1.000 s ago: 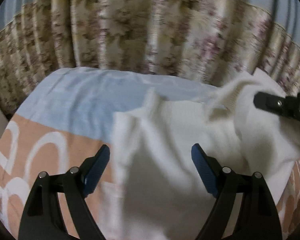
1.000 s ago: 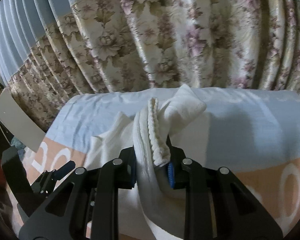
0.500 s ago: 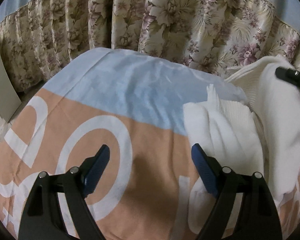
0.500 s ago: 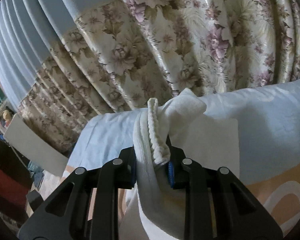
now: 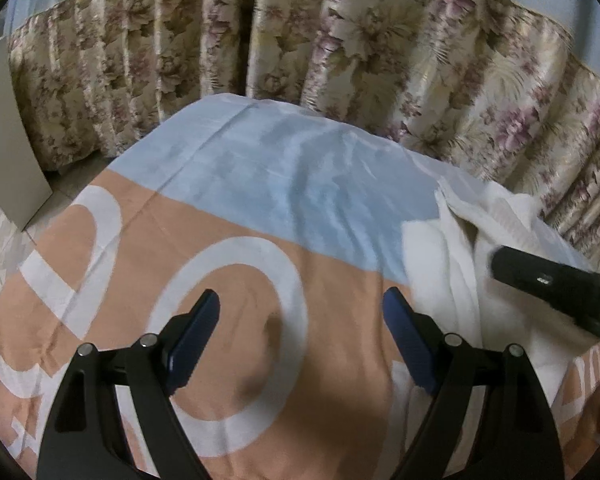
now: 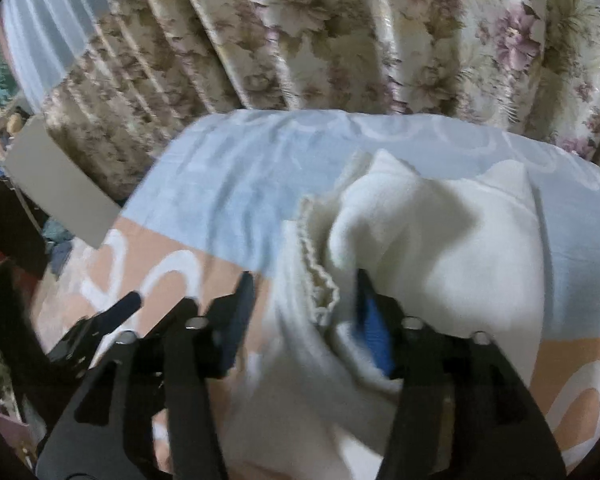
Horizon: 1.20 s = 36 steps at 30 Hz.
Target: Fold small clothes
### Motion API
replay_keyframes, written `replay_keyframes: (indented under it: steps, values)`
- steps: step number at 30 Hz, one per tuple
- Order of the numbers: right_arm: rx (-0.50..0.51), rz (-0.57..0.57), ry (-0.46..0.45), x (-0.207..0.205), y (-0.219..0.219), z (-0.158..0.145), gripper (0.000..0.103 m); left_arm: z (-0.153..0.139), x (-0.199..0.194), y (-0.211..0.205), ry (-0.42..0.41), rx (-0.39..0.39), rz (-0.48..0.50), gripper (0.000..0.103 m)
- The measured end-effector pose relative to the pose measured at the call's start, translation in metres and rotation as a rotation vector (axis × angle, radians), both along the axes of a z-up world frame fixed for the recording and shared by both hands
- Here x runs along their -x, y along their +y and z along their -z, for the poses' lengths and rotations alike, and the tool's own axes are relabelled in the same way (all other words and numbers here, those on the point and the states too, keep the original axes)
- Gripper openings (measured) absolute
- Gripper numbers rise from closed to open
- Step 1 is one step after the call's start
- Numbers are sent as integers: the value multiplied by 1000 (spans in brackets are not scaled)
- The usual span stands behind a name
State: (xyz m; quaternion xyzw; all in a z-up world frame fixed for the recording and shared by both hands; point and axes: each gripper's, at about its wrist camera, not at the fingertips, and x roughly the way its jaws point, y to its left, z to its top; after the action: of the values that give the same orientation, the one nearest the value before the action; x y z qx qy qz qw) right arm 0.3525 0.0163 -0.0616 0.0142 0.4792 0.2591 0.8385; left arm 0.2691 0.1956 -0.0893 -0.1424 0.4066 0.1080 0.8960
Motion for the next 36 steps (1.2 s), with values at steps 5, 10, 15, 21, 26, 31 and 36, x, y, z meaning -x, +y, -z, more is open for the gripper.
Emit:
replay_keyframes:
  steps: [5, 10, 15, 21, 26, 31, 36]
  values:
    - [-161, 45, -88, 24, -41, -42, 56, -15, 5, 6, -7, 24, 31, 83]
    - [-166, 149, -147, 33, -103, -55, 56, -39, 17, -25, -49, 65, 132, 83]
    - [-116, 248, -110, 38, -165, -26, 56, -66, 30, -93, -102, 48, 281, 84]
    - [-102, 304, -49, 65, -207, 12, 56, -69, 20, -144, -99, -35, 358, 84]
    - [-108, 285, -17, 89, -210, 33, 56, -76, 8, -144, -113, -49, 344, 84]
    - [-123, 259, 11, 102, -195, 45, 56, -44, -1, -128, -15, -73, 324, 80]
    - [-92, 162, -21, 118, -164, 49, 56, -23, 6, -103, 22, 3, 289, 47]
